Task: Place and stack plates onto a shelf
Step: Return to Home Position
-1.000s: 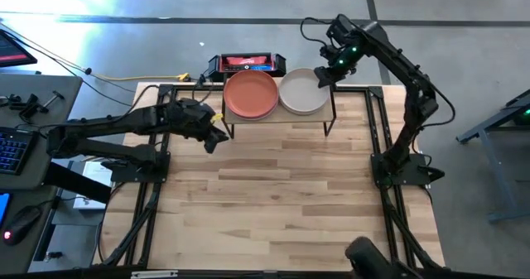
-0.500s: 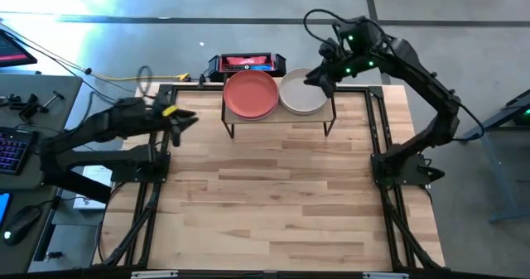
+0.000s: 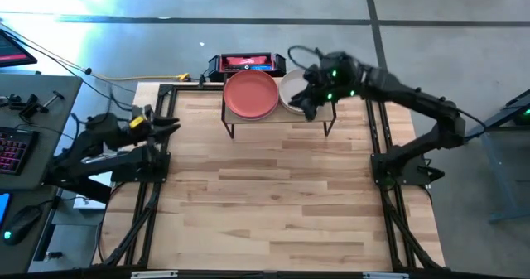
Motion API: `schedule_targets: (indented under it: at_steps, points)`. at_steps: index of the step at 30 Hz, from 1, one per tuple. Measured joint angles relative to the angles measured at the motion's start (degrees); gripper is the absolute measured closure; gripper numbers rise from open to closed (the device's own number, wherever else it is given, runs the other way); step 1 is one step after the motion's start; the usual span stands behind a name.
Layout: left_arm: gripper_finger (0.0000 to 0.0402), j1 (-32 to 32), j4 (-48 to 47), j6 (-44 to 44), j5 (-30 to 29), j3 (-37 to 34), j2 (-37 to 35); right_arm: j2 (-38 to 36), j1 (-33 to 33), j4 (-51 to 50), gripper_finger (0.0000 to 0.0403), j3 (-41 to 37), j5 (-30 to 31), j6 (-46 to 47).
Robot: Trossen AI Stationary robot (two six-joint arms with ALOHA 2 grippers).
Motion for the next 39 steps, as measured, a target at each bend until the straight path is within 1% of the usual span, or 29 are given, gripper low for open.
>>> schedule_targets:
  at_steps: [1,2,3,5,7,8,13,16,20,26,29,31,34,39]
  points:
    - [0.0284,0.0,0.4,-0.2,0.2,-0.6,0.2,-0.9,0.8,3.4,0.0284,-3.2,0.0,1.6]
    - [0.0284,0.0,-1.9,0.3,0.6,-0.8,0.2,-1.8,1.8,6.9,0.0284,-6.3,-0.1,3.2]
    - [0.0284,-0.1,-1.8,1.7,1.6,-1.1,0.3,-2.6,2.8,10.4,0.0284,-9.5,0.0,4.5]
    - [0.0284,-0.2,2.8,3.6,3.9,-2.2,1.8,-4.7,4.8,17.5,0.0284,-15.5,0.1,6.1]
    - [0.0284,-0.2,1.2,4.1,5.8,-4.6,1.6,-6.6,7.0,24.5,0.0284,-21.3,0.2,7.3]
    - [0.0284,-0.2,2.4,4.2,6.4,-5.7,1.7,-7.4,8.0,27.9,0.0284,-24.0,0.5,7.9]
    - [0.0284,-0.2,12.4,5.9,7.5,-11.5,0.5,-10.4,12.7,44.9,0.0284,-37.4,1.7,8.2]
    - [0.0284,-0.2,15.3,6.0,7.9,-15.0,0.1,-11.2,14.9,55.6,0.0284,-44.5,1.7,8.6]
    - [0.0284,-0.2,15.5,5.7,11.7,-19.7,0.1,-11.2,16.6,69.9,0.0284,-53.1,1.6,8.5]
    - [0.0284,-0.2,20.6,4.3,12.3,-26.0,0.1,-11.2,16.3,91.4,0.0284,-65.4,1.6,10.7]
    - [0.0284,-0.2,22.0,4.9,13.0,-27.3,0.2,-11.2,15.3,97.7,0.0284,-70.6,1.2,11.4]
    - [0.0284,-0.2,22.4,5.6,12.3,-27.2,0.6,-11.2,14.1,100.5,0.0284,-73.5,0.7,11.4]
    - [0.0284,-0.2,22.0,5.6,10.5,-27.3,0.6,-11.4,11.6,103.4,0.0284,-77.4,-2.7,11.6]
    - [0.0284,-0.2,21.8,2.3,7.9,-27.3,0.6,-11.5,8.2,109.4,0.0284,-83.3,-11.2,11.6]
